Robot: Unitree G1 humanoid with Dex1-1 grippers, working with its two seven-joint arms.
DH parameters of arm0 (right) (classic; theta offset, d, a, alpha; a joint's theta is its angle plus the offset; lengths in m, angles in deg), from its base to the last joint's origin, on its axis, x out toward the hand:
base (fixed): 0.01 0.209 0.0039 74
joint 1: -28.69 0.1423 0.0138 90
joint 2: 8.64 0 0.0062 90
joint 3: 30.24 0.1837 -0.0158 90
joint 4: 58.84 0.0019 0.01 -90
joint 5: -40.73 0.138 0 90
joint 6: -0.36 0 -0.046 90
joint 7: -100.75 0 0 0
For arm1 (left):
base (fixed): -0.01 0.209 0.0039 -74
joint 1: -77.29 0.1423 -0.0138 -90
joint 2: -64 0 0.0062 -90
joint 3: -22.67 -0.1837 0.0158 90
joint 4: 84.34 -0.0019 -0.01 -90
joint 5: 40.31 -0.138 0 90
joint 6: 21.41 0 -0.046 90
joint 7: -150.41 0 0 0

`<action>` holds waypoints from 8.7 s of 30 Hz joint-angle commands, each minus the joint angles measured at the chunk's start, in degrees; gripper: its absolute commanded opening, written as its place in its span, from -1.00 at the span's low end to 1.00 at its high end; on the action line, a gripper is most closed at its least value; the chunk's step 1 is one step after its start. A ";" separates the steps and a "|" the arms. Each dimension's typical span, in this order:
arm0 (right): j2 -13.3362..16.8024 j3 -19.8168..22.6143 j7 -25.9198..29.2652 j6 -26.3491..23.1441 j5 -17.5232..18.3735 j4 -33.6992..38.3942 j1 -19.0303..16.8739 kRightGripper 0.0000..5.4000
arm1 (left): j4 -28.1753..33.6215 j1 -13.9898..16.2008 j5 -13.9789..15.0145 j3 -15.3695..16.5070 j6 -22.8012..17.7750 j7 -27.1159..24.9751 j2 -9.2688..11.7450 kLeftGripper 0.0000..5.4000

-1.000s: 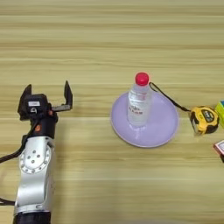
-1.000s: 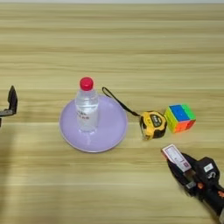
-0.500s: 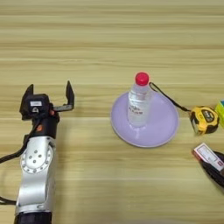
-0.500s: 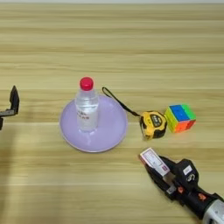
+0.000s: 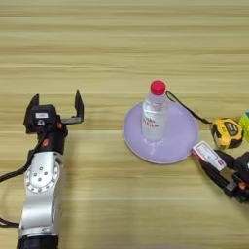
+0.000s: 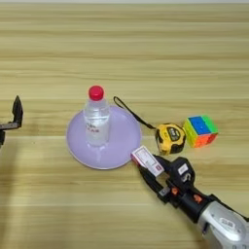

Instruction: Move the objects on the table

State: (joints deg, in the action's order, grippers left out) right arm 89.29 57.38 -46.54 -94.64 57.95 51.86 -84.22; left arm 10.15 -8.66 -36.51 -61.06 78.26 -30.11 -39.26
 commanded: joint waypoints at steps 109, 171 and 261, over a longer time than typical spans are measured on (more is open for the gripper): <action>-13.45 10.40 -24.17 7.19 -10.69 -19.69 23.85 0.99 | -0.57 -0.12 -1.05 -2.11 -0.06 -0.14 -1.32 1.00; -13.31 11.93 -24.96 7.26 -10.76 -19.18 24.44 0.99 | 7.63 6.48 -2.09 -22.20 -3.19 -16.95 3.20 1.00; -14.16 11.63 -25.59 7.55 -11.23 -19.41 24.06 1.00 | -19.21 -13.91 -3.07 -22.28 0.44 -15.94 -4.80 0.39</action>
State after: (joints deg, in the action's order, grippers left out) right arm 75.29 68.98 -71.88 -87.68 46.84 32.53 -60.17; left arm -8.84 -22.04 -39.00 -83.66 78.36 -46.11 -43.82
